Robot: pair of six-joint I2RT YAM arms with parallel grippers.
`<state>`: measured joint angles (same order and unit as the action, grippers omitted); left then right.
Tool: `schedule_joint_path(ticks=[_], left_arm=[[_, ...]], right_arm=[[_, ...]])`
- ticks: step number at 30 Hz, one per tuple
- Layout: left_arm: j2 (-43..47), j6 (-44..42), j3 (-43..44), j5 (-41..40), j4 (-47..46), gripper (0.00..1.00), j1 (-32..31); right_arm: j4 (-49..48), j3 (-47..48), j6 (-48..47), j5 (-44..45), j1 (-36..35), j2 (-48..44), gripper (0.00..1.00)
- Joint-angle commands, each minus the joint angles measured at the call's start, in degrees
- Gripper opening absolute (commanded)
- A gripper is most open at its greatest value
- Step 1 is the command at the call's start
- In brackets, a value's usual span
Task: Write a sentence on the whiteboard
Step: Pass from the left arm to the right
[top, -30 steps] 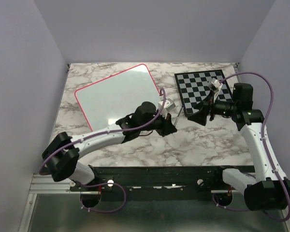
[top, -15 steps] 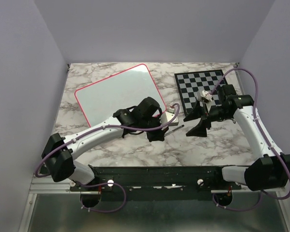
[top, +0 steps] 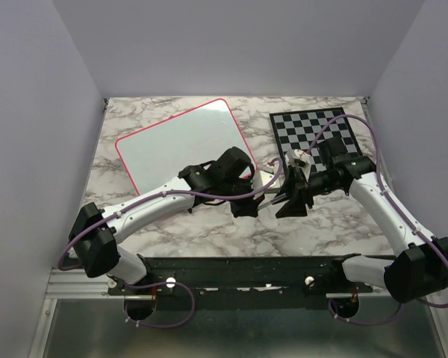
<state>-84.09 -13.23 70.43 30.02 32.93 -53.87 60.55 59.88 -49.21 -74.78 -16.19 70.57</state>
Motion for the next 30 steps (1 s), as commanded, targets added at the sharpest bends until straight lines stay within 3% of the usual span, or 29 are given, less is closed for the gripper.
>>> schedule_joint_path(ticks=[1, 20, 26, 30], left_arm=[[-1.2, 1.3, 0.7, 2.2, -1.7, 0.00, -0.3], [-0.5, 5.1, -1.0, 1.1, -6.3, 0.00, -0.3], [-0.5, 4.4, -0.2, 0.7, -4.9, 0.00, -0.3], [-1.2, 4.1, 0.1, 0.3, -3.8, 0.00, -0.3]], right_arm=[[-6.5, -0.2, 5.9, -0.6, -0.7, -1.0, 0.61], [-12.4, -3.0, 12.2, 0.7, -1.0, -1.7, 0.40], [-12.5, -3.1, 12.1, 1.8, -1.6, -1.7, 0.40], [-12.5, -3.0, 12.3, 2.9, -1.8, -1.5, 0.29]])
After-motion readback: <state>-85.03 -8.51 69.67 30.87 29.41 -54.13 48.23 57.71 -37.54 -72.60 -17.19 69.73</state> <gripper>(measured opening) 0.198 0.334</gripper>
